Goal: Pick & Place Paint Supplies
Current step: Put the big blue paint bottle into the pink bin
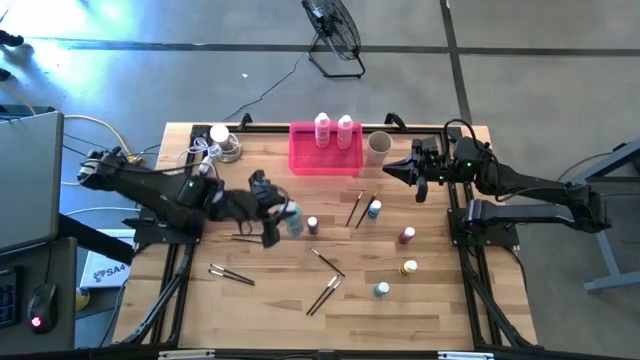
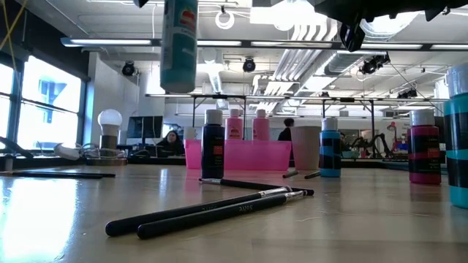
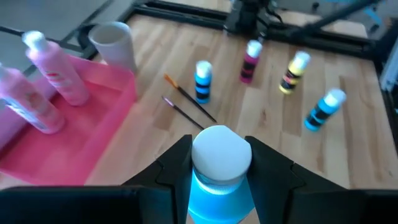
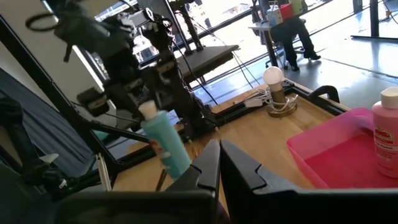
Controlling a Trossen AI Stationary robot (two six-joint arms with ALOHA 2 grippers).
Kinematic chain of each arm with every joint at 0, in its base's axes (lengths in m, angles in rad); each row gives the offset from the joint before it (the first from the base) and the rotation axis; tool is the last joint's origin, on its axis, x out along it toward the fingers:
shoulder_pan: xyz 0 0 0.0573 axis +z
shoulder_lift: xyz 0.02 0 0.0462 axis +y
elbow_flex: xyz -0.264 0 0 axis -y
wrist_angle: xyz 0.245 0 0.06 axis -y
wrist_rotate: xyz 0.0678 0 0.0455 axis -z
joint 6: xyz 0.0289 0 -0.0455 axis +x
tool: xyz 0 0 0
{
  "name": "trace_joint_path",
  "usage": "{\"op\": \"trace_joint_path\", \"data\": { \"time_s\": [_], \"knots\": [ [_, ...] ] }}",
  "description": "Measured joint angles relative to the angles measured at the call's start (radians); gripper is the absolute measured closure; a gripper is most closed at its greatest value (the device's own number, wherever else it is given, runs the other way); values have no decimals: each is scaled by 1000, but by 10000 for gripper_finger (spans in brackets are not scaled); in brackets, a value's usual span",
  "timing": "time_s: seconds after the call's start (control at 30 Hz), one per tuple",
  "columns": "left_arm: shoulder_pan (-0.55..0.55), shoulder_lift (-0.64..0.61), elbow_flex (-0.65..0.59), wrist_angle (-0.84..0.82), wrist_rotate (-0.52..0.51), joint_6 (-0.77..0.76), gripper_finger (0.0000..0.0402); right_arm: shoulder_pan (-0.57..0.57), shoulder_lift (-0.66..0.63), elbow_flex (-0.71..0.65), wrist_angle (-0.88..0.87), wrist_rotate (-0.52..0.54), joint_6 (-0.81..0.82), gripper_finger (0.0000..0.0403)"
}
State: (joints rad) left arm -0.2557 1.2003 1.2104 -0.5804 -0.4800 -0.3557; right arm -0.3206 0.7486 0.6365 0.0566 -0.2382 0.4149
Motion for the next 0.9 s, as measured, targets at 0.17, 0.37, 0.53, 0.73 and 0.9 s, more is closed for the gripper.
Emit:
{"op": "trace_joint_path", "data": {
  "time_s": [0.17, 0.37, 0.53, 0.73, 0.9],
  "knots": [
    [125, 0, 25, 11, 68, 57, 279, 0, 0, 0, 0, 0, 0, 398],
    [292, 0, 25, 71, 138, 121, 279, 0, 0, 0, 0, -1, -1, 398],
    [431, 12, 26, 129, 211, 168, 279, 0, 0, 0, -1, -1, -1, 398],
    [576, 45, 26, 153, 233, 213, 279, 0, 0, 0, -1, 0, -33, 398],
    [700, 110, 26, 207, 293, 249, 279, 0, 0, 0, 0, 3, -26, 398]
  ]
}}
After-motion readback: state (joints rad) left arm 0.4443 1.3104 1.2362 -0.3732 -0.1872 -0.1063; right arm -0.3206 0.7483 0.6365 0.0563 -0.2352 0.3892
